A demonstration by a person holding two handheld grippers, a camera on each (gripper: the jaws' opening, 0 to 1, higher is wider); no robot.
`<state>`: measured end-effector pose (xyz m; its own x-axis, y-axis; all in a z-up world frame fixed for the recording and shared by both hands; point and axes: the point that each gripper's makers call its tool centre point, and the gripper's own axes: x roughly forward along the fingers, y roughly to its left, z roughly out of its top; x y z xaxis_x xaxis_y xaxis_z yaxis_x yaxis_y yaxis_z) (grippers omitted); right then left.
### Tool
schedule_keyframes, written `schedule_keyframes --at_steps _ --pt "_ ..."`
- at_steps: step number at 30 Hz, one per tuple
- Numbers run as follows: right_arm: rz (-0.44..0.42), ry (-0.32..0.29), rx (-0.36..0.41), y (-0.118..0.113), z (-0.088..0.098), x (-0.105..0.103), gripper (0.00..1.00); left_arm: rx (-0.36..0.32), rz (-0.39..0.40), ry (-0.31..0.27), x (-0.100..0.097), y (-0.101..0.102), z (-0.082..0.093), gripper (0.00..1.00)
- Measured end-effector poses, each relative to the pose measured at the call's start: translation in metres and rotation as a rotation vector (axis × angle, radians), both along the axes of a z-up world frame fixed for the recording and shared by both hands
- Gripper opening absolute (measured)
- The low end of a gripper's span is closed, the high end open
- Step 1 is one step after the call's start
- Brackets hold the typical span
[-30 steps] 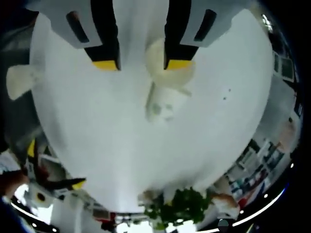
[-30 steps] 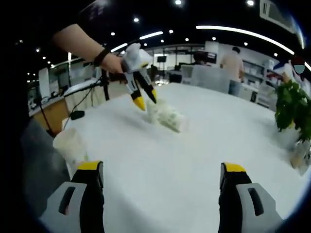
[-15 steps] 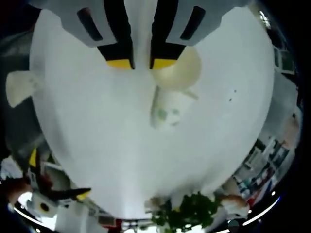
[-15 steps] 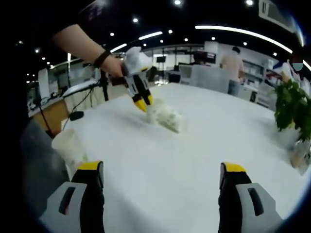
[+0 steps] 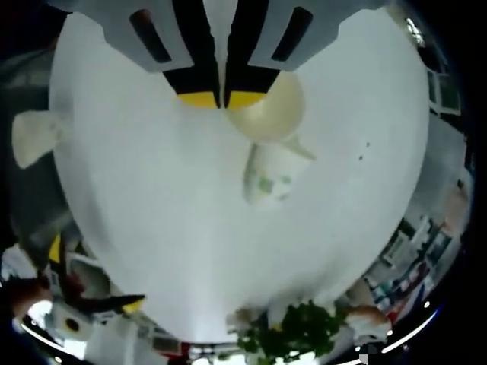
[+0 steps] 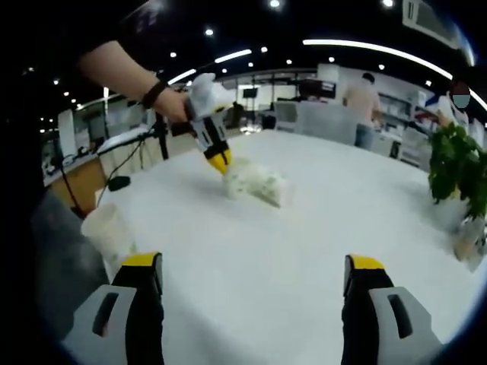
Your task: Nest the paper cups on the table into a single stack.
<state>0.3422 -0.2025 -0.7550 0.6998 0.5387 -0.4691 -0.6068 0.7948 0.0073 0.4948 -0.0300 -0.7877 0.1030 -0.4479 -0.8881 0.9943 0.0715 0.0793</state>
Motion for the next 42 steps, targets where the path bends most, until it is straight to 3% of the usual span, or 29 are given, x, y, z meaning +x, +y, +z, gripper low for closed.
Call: schedule_keyframes --at_steps 16,29,35,42 --pt "-0.005 -0.021 -0.016 0.001 0.014 -0.009 0.96 -0.023 0.020 0.007 -0.018 0.003 0.024 0.00" --pt "0.015 -0.042 -0.047 0.012 0.023 -0.022 0.96 -0.054 0.039 0.033 -0.052 0.013 0.058 0.00" --pt "0.020 -0.046 -0.067 0.017 0.022 -0.027 0.96 -0.029 -0.071 0.013 -0.081 0.017 0.067 0.00" --pt "-0.024 -0.053 -0.063 0.015 0.026 -0.029 0.96 -0.076 -0.091 -0.013 -0.100 0.010 0.099 0.00"
